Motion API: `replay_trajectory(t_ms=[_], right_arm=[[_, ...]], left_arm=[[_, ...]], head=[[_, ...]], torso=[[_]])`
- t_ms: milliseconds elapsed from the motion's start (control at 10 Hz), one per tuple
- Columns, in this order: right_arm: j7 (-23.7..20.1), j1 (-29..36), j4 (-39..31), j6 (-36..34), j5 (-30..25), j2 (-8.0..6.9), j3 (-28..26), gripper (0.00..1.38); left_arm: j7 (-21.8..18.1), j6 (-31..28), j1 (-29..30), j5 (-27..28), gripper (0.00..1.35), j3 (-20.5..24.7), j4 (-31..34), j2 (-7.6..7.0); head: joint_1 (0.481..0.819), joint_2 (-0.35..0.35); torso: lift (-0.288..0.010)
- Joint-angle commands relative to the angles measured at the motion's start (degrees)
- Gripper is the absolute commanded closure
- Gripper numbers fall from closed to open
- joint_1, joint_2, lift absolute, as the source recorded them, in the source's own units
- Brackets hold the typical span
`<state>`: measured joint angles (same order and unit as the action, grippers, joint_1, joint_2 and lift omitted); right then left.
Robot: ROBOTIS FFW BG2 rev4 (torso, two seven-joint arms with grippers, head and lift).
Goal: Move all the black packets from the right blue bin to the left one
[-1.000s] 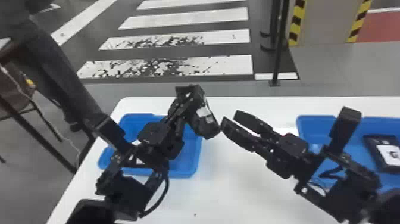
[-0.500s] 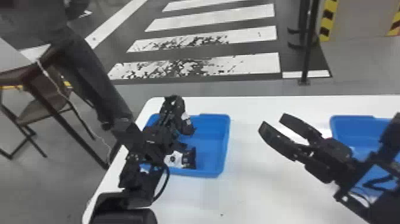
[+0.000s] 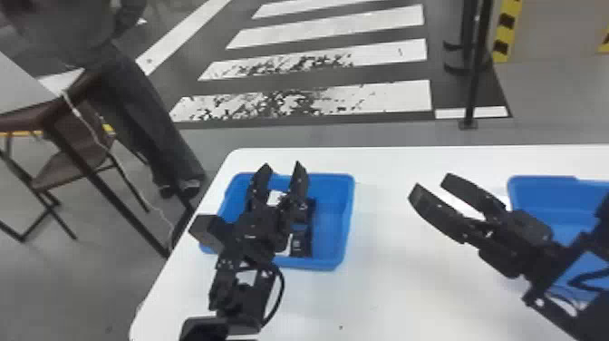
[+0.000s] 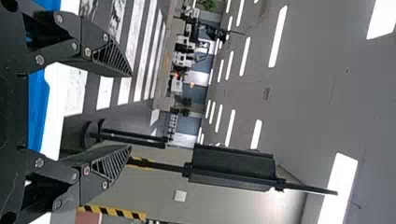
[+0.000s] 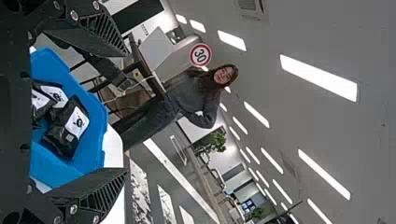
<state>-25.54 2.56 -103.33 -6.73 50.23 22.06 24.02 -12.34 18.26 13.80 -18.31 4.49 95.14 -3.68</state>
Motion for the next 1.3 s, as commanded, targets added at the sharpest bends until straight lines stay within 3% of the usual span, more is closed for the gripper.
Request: replay_trajectory(t_ms=[0,100,400,700,800,1000,1200], right_arm=[[0.0,0.5,-0.4,-1.1,-0.8,-0.08,-1.5,0.17],[0.4,1.4,-1.6,-3.0,-3.2,-0.70,-4.6,0.17],[5.5,7.1,-8.3,-15.1,-13.2,-3.60,-19.6,0.17],[13.1,7.6,-15.4,-34.7,-31.8,-6.32,-32.4,0.17],[14.9,6.4,-15.3,-40.0,-33.8,-6.67,-34.8,0.18],[17.6,3.1,-15.7,-52.0,-39.8,-6.67,-36.5,0.18],[18.2,-0.6,-11.5,-56.7,-41.7,-6.15,-36.5,0.18]], left_arm=[[-1.0,3.7,1.7,-7.9,0.15,-3.2,0.1,-0.01],[-1.7,8.5,3.1,-12.5,0.15,-5.5,0.7,-0.01],[-1.6,10.2,7.7,-13.0,0.15,-9.9,9.8,0.16],[-1.6,7.9,7.2,-11.3,0.15,-14.3,10.1,-0.63],[-1.6,7.6,7.2,-10.8,0.15,-14.8,10.1,-0.72],[-1.6,6.5,7.3,-10.5,0.15,-14.7,10.1,-0.72],[-1.5,5.9,7.4,-10.5,0.15,-14.7,10.1,-0.72]], head=[[0.695,0.300],[0.695,0.281],[0.695,0.218],[0.695,0.001],[0.695,-0.083],[0.695,-0.172],[0.695,-0.239]], torso=[[-0.140],[-0.140],[-0.140],[-0.140],[-0.140],[-0.140],[-0.140]])
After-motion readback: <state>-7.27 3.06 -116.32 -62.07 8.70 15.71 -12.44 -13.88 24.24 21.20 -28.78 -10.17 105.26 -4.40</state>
